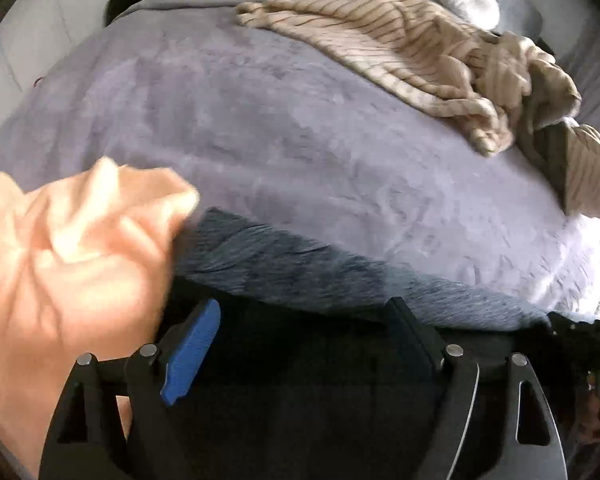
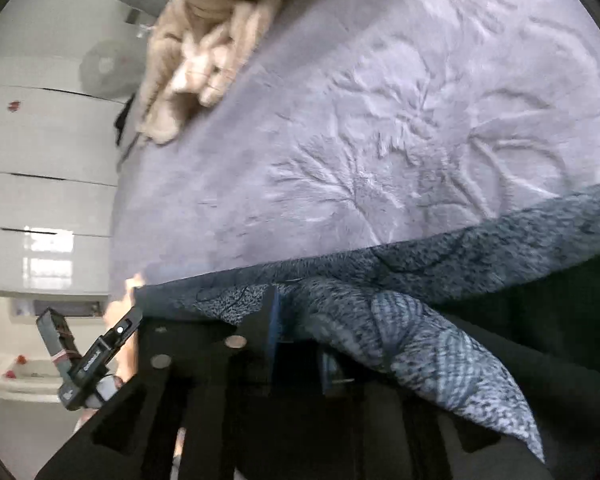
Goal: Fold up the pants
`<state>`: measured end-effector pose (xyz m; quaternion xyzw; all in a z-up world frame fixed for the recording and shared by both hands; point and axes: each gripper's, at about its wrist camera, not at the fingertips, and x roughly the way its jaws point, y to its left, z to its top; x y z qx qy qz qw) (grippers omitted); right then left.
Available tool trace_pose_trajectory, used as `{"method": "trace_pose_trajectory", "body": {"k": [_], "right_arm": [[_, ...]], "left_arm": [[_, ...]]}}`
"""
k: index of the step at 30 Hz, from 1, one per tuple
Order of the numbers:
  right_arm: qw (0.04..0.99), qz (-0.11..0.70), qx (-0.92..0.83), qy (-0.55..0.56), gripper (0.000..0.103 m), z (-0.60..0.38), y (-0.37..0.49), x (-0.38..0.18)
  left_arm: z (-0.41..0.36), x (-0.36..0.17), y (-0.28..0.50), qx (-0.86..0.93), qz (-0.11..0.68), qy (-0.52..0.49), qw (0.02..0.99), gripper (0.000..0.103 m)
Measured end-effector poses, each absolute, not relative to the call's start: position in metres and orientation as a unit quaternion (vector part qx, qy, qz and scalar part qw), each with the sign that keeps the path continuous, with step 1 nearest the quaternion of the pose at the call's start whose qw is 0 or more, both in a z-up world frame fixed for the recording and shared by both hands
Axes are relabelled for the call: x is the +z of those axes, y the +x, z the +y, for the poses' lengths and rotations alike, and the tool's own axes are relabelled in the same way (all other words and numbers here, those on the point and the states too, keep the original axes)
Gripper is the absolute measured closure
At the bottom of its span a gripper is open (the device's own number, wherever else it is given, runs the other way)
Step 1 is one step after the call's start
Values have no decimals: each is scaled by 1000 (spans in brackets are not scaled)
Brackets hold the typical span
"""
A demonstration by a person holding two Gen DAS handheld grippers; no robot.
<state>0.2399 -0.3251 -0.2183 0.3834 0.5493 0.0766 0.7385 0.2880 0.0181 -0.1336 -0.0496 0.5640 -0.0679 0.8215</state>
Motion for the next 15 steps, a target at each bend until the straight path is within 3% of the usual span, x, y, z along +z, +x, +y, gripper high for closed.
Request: {"method": "trace_pose_trajectory", "body": {"k": [3,9,15], "right_arm": [[744,538,88,387,30,-316,238,-202],[759,515,88,388,30,-328,171,-141],[753,496,-48,429,30,-408,38,-127]], "left_arm": [[21,-120,280,-78,565,-29,821,18],[-26,-81,235,-178,554,25,813,18],[-140,-72,187,-333,578,26,745,18]]}}
